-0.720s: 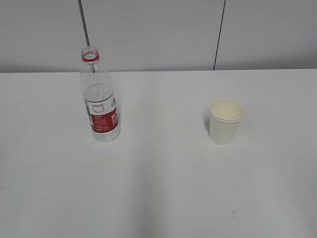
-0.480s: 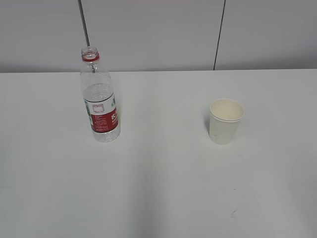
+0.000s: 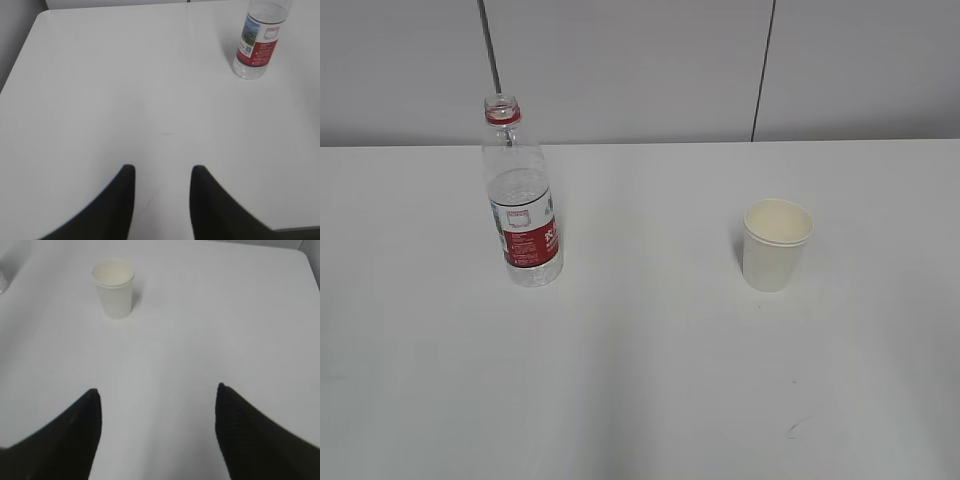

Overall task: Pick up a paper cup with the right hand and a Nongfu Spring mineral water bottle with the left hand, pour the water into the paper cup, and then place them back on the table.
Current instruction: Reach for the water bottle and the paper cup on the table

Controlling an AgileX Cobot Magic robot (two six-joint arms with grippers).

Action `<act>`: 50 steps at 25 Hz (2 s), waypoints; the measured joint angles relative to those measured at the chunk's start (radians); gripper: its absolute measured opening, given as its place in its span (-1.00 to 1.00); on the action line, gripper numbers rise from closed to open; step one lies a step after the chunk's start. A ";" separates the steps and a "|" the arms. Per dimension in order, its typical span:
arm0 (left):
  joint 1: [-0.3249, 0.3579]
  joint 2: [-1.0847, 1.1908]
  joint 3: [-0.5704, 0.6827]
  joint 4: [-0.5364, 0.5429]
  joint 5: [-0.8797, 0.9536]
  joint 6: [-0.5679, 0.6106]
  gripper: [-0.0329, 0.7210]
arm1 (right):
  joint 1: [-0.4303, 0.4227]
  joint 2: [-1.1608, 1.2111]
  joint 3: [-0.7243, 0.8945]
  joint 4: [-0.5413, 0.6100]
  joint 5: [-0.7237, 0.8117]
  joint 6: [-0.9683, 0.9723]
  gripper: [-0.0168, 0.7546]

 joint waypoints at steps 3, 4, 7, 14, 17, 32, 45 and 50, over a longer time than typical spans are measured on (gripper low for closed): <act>0.000 0.000 0.000 0.000 0.000 0.000 -0.28 | 0.000 0.108 -0.009 0.011 -0.132 0.000 0.42; 0.000 0.000 0.000 0.000 0.000 0.000 -0.28 | 0.000 0.141 -0.009 0.019 -0.168 0.000 0.42; 0.000 0.000 0.000 0.000 0.000 0.000 -0.28 | 0.000 0.243 -0.009 0.042 -0.328 0.000 0.42; 0.000 0.000 -0.001 0.000 -0.005 0.000 -0.28 | 0.000 0.420 0.061 0.066 -0.782 0.000 0.42; 0.000 0.000 -0.016 0.000 -0.070 0.006 -0.28 | 0.000 0.485 0.120 0.071 -0.940 0.000 0.42; 0.000 0.440 -0.013 -0.014 -0.866 0.030 -0.28 | 0.000 0.828 0.202 0.077 -1.329 0.000 0.42; 0.000 0.825 0.229 -0.034 -1.577 -0.003 -0.28 | 0.000 1.083 0.202 -0.193 -1.636 0.210 0.42; 0.000 0.877 0.250 0.070 -1.643 -0.016 -0.28 | 0.000 1.248 0.202 -0.453 -1.813 0.314 0.42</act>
